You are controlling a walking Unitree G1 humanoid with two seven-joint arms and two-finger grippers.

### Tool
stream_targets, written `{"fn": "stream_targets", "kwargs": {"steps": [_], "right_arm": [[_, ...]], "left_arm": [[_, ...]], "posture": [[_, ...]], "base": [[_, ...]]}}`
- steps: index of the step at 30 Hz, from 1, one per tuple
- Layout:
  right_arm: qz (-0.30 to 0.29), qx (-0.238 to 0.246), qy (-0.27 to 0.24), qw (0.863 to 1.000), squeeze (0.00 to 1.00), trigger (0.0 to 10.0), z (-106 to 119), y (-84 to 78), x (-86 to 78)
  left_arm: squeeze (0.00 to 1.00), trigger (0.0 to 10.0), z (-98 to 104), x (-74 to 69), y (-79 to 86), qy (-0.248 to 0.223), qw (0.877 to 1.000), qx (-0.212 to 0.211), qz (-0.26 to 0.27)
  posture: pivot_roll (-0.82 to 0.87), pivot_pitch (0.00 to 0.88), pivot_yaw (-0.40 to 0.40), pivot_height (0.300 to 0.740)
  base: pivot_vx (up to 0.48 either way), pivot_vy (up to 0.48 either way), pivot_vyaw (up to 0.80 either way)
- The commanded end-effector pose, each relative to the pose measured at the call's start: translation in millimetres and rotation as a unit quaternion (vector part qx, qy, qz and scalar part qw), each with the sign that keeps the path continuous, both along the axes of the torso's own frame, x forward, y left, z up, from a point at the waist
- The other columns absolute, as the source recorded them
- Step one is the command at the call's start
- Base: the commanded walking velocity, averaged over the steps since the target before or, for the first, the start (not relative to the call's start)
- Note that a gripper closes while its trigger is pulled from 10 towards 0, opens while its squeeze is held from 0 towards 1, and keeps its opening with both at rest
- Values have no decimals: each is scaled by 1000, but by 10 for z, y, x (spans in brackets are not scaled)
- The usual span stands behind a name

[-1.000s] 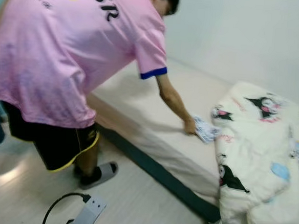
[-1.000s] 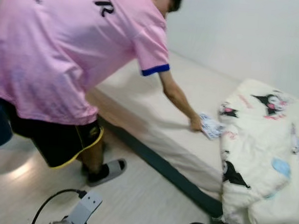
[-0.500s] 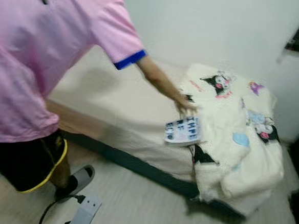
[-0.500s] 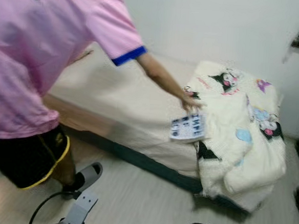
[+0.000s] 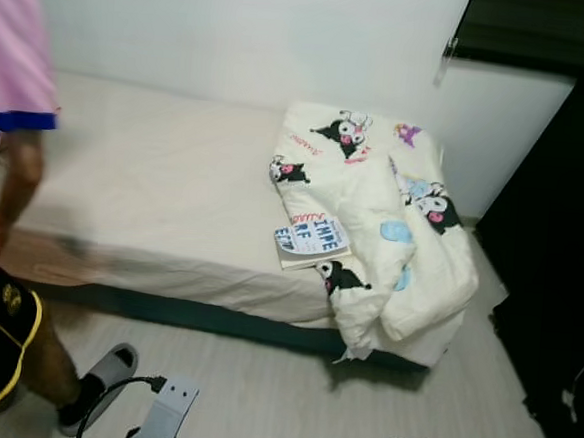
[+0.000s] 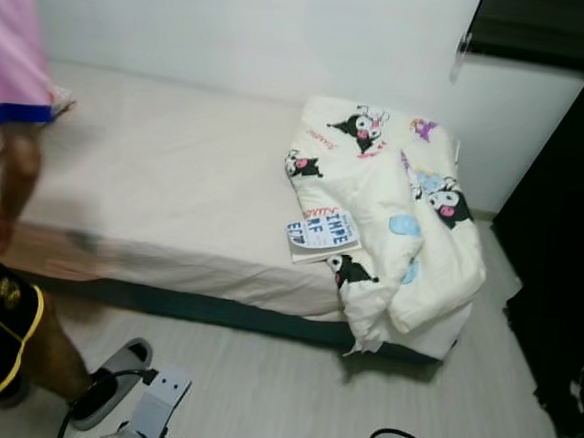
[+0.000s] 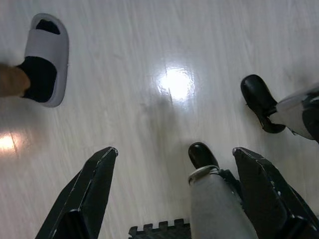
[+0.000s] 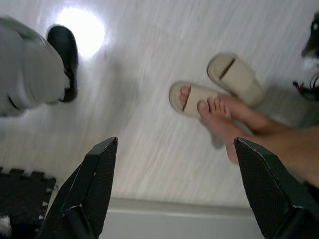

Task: Clean up the room

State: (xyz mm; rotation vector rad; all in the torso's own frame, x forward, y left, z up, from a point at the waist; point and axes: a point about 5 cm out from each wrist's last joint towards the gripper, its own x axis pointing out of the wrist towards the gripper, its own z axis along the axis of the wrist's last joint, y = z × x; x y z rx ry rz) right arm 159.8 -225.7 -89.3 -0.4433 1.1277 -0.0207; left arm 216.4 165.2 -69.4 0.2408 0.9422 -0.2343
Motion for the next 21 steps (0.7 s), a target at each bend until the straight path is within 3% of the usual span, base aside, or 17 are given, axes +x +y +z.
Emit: {"fn": "stream_targets", "kwargs": {"steps": [1, 21], "right_arm": [[2, -1, 1, 1000, 0, 10000, -4, -13, -17], [19, 0, 4, 1000, 0, 10000, -5, -11, -19]], "left_arm": [[0, 10000, -30, -49, 24, 13, 1000, 1, 12], [0, 10000, -45, -73, 18, 19, 1000, -4, 23]], "posture": [[-116, 81, -18, 740], [-120, 77, -23, 740]], "base": [[0, 0, 0], [0, -453, 0]]}}
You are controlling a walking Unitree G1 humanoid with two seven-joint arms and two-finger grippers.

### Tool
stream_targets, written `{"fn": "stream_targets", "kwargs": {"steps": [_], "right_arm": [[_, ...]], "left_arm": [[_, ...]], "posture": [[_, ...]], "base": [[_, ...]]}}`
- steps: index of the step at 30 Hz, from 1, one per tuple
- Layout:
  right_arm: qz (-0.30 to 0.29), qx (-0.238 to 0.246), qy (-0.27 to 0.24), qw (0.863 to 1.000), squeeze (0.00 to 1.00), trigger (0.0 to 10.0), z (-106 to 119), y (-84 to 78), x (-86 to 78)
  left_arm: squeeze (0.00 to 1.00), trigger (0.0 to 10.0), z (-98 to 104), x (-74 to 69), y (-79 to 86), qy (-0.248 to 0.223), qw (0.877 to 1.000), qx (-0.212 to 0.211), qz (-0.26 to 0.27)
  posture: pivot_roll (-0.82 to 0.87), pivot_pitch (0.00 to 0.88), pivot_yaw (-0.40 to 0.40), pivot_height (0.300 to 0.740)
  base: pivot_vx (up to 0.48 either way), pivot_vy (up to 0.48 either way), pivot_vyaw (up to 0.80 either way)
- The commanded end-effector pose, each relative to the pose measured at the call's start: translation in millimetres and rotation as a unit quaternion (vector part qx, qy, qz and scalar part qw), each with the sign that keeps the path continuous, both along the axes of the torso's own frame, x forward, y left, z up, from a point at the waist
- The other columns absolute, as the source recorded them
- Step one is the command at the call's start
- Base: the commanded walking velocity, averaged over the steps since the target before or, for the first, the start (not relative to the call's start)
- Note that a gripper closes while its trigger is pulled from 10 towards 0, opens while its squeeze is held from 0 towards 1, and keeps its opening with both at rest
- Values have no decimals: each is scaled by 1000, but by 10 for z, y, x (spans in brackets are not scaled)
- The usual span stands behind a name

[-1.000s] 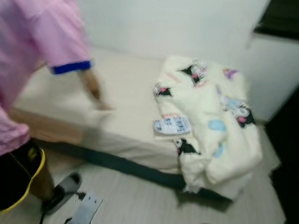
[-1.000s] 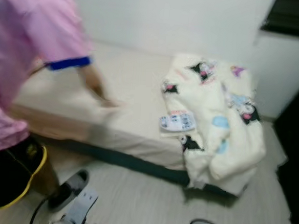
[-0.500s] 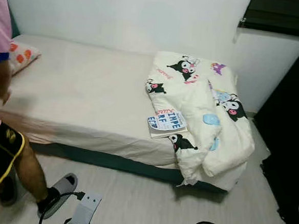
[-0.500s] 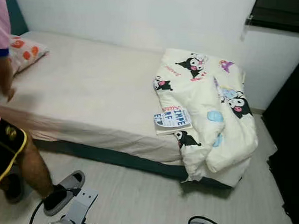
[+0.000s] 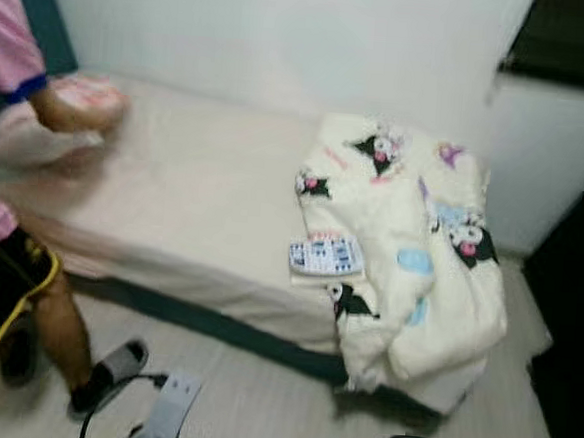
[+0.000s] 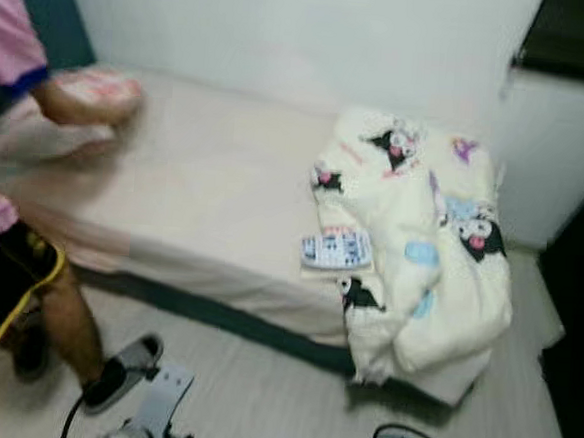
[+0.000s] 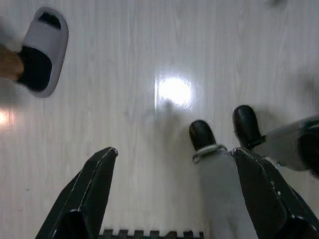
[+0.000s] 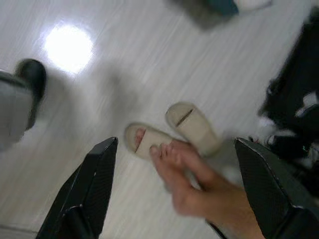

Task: Clean up the room

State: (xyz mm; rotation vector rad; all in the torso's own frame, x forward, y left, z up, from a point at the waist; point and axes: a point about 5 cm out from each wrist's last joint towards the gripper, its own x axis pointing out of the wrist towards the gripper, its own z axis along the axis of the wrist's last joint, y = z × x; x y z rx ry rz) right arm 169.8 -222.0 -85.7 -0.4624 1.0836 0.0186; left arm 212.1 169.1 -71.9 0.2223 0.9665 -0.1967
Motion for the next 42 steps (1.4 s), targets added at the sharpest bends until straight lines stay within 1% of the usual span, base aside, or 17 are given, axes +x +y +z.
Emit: {"fn": "stream_targets", "kwargs": {"steps": [1, 12, 17, 24, 42], "right_arm": [[-6, -4, 21, 1000, 0, 10000, -42, -48, -119], [-2, -4, 20, 1000, 0, 10000, -39, -49, -114], [-2, -4, 20, 1000, 0, 10000, -37, -52, -110], [-1, -4, 20, 1000, 0, 10000, -35, -54, -106], [-1, -3, 21, 1000, 0, 10000, -31, -52, -94]], "left_arm": [[0, 10000, -19, -29, -22, 8, 1000, -6, 2], [0, 10000, -20, -30, -21, 10, 1000, -7, 6], [0, 10000, -16, -24, -14, -1, 999, -10, 32], [0, 10000, -13, -18, -24, 0, 1000, -13, 25], [0, 10000, -5, -4, -27, 0, 1000, -14, 22]], "posture": [[-120, 77, -23, 740], [-119, 81, -23, 740], [-121, 82, -22, 740], [-121, 83, -21, 740], [-121, 83, -19, 740]], "base": [[0, -480, 0], [0, -480, 0], [0, 0, 0], [0, 0, 0], [475, 0, 0]]}}
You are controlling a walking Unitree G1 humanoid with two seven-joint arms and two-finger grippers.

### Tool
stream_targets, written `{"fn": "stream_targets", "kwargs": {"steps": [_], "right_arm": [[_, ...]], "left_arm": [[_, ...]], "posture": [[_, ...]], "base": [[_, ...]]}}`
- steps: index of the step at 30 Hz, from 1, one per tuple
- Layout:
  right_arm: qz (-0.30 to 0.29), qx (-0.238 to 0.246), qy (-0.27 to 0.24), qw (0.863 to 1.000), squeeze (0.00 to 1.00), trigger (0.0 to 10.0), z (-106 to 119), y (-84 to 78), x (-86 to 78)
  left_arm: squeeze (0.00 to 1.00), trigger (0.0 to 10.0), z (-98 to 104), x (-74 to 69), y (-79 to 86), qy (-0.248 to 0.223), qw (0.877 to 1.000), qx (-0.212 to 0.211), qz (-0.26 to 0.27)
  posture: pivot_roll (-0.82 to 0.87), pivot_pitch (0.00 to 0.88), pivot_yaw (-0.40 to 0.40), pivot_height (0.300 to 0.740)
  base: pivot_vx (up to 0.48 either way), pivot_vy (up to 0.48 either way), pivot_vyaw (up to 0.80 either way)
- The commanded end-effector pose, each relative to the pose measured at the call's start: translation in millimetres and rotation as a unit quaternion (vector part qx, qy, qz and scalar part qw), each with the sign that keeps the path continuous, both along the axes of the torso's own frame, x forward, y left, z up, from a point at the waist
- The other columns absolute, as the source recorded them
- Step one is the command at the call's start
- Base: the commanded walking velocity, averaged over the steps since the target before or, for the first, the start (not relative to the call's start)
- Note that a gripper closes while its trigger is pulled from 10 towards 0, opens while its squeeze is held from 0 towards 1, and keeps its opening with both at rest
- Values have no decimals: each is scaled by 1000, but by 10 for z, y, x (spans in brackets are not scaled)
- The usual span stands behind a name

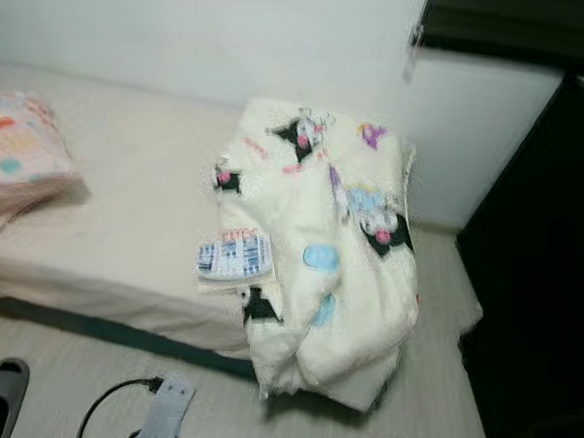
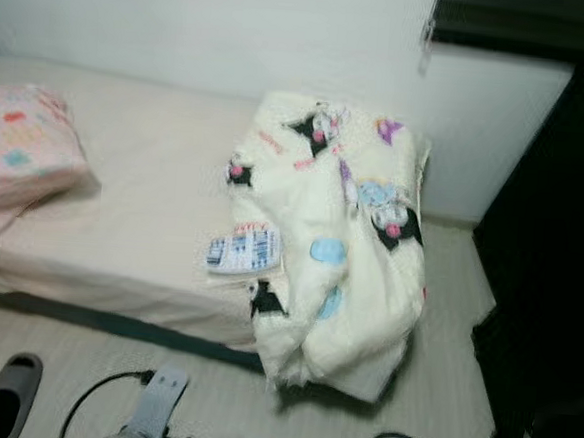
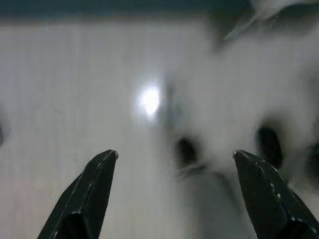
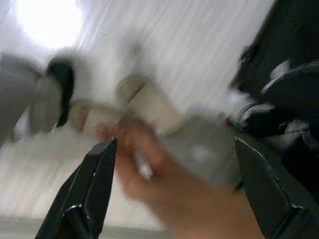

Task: Clean up the room

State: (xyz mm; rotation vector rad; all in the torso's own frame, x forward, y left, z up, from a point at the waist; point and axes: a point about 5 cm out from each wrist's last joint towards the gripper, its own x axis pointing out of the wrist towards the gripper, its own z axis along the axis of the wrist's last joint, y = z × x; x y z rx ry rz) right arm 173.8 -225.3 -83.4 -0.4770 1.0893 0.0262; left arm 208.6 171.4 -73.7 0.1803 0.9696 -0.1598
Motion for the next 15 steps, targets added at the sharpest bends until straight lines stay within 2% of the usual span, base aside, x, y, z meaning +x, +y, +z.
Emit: {"fn": "stream_targets", "kwargs": {"steps": [1, 2, 8, 15], "right_arm": [[-4, 0, 20, 1000, 0, 10000, -54, -19, -135], [-2, -1, 21, 1000, 0, 10000, -55, -20, -136], [-8, 2, 21, 1000, 0, 10000, -59, -20, -146], [-5, 1, 19, 1000, 0, 10000, -60, -20, -150]], "left_arm": [[0, 10000, 12, 30, -52, -1, 1000, -7, -2], [0, 10000, 12, 29, -54, -1, 1000, -9, -1], [0, 10000, 10, 24, -68, -3, 1000, -23, 0], [0, 10000, 12, 24, -73, -8, 1000, -28, -1]], "posture": [[-123, 83, -18, 740], [-123, 83, -18, 740], [-124, 86, -17, 740], [-125, 92, -17, 740]], "base": [[442, 0, -556], [442, 0, -556], [0, 0, -768], [0, 0, 0]]}}
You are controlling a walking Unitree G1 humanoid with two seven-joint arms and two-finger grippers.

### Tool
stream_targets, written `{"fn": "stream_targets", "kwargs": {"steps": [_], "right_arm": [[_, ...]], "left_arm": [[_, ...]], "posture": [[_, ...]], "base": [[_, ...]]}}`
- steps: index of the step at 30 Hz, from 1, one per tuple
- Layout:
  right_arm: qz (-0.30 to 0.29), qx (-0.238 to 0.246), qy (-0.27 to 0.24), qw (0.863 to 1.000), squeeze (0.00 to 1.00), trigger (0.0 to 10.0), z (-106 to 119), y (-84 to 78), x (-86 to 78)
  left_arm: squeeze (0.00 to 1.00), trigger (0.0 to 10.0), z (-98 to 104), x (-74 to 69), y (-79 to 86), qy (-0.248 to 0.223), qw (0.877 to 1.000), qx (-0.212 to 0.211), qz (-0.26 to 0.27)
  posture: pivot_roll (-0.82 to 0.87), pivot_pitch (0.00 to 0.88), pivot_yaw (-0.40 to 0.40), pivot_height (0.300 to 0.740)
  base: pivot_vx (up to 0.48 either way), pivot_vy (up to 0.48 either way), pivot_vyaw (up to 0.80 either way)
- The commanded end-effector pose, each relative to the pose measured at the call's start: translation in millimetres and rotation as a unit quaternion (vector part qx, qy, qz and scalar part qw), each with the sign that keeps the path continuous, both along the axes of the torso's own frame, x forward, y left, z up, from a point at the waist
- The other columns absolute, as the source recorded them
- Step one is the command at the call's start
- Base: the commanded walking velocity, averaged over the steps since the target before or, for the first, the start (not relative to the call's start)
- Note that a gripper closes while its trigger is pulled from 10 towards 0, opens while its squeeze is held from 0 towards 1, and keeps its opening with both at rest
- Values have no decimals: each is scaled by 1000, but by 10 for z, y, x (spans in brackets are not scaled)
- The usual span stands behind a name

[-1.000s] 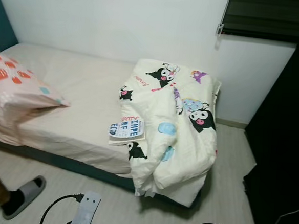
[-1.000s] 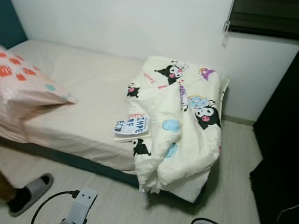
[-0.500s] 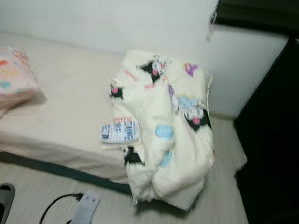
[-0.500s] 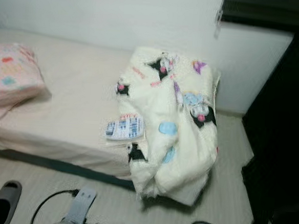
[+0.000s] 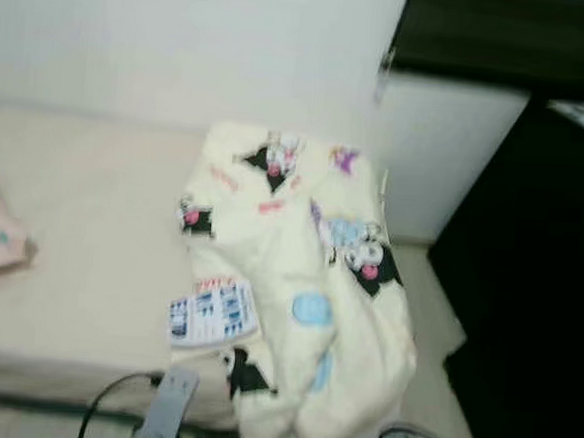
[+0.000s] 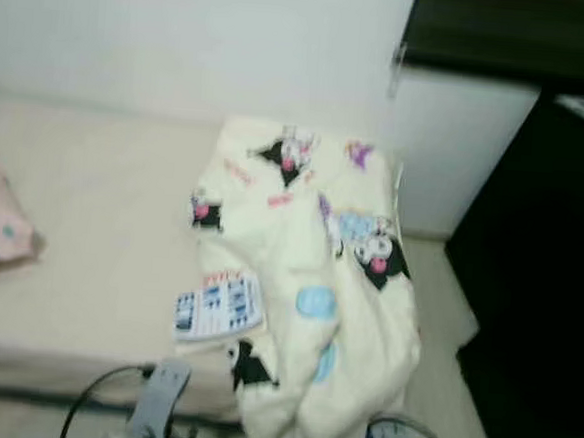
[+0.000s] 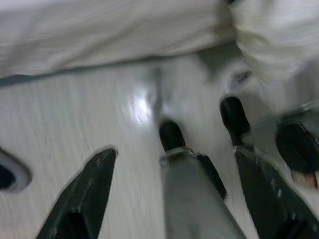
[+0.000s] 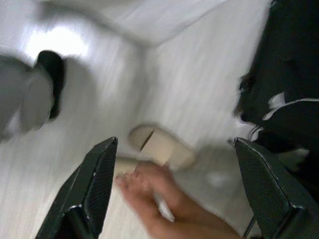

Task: Clean up the room

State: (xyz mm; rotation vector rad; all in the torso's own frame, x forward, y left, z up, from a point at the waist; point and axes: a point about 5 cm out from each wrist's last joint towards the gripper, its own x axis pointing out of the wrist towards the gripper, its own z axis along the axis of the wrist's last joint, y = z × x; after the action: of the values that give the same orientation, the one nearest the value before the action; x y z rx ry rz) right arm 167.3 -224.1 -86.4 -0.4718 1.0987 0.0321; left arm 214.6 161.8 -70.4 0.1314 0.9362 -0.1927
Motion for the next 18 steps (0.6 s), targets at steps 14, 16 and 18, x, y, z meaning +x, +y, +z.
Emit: {"fn": "stream_targets", "kwargs": {"steps": [14, 16, 18], "right_arm": [[-14, -1, 21, 1000, 0, 10000, -39, -29, -104], [-19, -1, 18, 1000, 0, 10000, -38, -30, -103], [-22, -3, 15, 1000, 0, 10000, -37, -32, -102]], "left_arm": [[0, 10000, 63, 46, 23, -77, 995, -33, 53], [0, 10000, 204, 258, -18, -112, 992, -41, 37], [0, 10000, 288, 375, -57, -130, 990, -50, 32]], "posture": [[-119, 92, -14, 740], [-123, 91, -9, 740], [-125, 90, -9, 740]], "base": [[0, 0, -553], [0, 0, -775], [0, 0, -775]]}}
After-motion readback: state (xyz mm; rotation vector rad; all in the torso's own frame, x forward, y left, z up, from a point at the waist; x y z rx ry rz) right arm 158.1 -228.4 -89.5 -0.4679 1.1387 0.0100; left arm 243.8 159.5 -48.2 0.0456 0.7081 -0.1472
